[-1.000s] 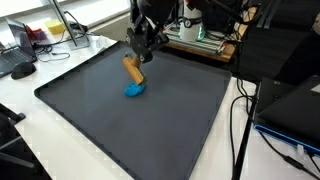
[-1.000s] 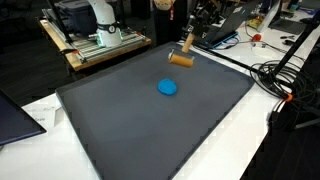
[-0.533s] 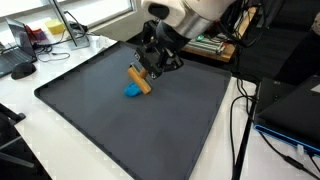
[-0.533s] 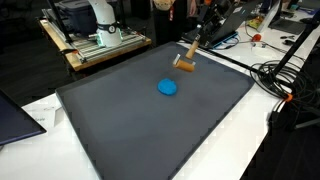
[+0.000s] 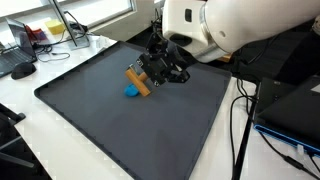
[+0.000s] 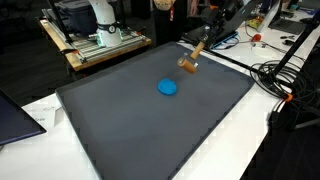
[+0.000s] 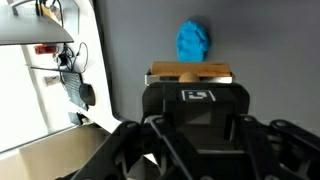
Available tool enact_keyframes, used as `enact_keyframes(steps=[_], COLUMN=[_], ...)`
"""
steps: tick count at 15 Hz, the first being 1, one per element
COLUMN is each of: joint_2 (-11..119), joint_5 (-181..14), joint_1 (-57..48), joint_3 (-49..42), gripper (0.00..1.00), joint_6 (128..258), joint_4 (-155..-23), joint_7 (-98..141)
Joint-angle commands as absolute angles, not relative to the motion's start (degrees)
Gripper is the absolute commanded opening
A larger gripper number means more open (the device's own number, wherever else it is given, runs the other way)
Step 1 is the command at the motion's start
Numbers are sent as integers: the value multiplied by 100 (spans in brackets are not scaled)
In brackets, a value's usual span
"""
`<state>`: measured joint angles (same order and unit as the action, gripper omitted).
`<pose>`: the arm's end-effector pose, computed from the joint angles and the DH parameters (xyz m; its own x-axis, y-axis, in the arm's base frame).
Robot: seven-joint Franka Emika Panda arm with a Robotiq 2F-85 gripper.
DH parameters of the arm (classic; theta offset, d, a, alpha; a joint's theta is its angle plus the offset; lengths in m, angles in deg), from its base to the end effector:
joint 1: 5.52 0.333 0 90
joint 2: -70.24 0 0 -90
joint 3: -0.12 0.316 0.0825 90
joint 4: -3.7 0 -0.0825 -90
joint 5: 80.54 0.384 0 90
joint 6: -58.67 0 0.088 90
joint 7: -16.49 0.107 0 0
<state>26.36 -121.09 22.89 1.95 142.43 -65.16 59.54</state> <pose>0.6455 0.2822 0.3192 0.9940 -0.0908 0.0604 -0.1056 -0.6632 0.7409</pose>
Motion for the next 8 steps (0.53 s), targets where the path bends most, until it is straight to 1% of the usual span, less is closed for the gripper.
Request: enact_keyframes(steps=[1,8], joint_2=[2134,1564], joint_5=[-12508,-12550], joint_1=[2529,2599], joint_3=[18,-52], gripper=[23,23], joint_6=[13800,13712], joint_4=[-5629,-4873], joint_7=[5691,5391])
